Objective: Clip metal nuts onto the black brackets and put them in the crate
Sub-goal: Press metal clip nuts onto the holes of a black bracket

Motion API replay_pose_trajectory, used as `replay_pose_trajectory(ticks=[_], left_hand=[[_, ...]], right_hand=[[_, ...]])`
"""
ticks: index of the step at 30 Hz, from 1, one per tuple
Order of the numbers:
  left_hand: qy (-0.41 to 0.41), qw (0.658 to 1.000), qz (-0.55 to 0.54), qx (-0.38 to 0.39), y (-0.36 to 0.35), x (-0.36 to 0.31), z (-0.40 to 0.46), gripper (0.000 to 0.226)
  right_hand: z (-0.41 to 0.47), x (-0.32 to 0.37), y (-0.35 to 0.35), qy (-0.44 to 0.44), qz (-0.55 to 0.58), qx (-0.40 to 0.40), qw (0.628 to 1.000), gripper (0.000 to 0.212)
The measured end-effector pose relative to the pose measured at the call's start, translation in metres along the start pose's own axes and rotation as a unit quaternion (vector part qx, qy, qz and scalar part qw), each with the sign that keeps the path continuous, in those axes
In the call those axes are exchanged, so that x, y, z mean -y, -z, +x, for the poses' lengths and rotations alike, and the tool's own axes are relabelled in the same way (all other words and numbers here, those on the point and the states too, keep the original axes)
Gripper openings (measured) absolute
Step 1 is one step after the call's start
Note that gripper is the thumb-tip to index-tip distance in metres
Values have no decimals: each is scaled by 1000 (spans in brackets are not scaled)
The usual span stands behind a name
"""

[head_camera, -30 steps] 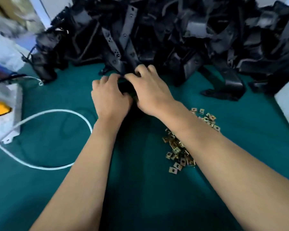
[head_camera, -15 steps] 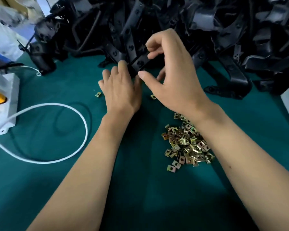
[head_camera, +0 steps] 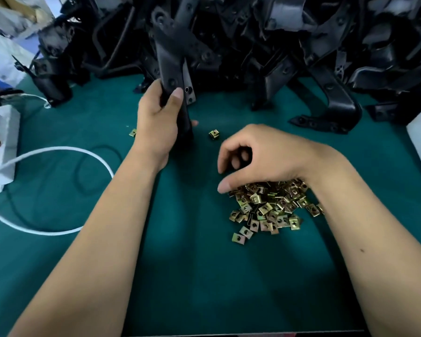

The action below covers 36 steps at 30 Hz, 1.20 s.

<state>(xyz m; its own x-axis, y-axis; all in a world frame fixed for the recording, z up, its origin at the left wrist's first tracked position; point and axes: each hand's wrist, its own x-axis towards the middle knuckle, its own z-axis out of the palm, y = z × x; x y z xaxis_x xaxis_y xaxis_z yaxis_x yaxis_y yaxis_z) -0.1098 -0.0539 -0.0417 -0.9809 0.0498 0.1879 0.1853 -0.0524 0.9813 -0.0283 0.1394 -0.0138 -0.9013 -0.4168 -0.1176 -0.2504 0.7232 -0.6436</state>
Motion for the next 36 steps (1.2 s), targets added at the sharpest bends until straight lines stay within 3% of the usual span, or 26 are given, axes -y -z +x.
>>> replay_pose_trajectory(ticks=[7, 13, 15, 18, 22, 25, 30, 33, 36], left_hand=[[96, 971, -215, 38, 2, -12, -3, 19], [86, 980, -168, 61, 10, -16, -4, 30], [97, 972, -192, 91, 13, -18, -4, 39], [122, 957, -214, 152, 16, -20, -3, 40], [124, 955, -162, 213, 16, -21, -6, 42], [107, 960, -90, 242, 17, -20, -7, 36], [35, 985, 1, 170, 8, -15, -9, 57], [-47, 976, 128, 169, 8, -9, -7, 52], [-58, 971, 154, 172, 10, -4, -5, 62]], right_hand=[[-3, 3, -1, -7, -31, 33, 999, 17], [-6, 2, 0, -4, -54, 43, 998, 20], [-4, -1, 0, 0, -44, 15, 999, 17], [2, -5, -4, 18, 38, -91, 995, 15], [9, -11, -9, 35, 270, -230, 934, 9], [10, -15, -10, 21, 355, -280, 892, 4], [11, -17, -9, 2, 395, -303, 867, 6], [10, -16, -7, 16, 394, -297, 870, 15], [7, -15, -5, 45, 392, -291, 872, 19]])
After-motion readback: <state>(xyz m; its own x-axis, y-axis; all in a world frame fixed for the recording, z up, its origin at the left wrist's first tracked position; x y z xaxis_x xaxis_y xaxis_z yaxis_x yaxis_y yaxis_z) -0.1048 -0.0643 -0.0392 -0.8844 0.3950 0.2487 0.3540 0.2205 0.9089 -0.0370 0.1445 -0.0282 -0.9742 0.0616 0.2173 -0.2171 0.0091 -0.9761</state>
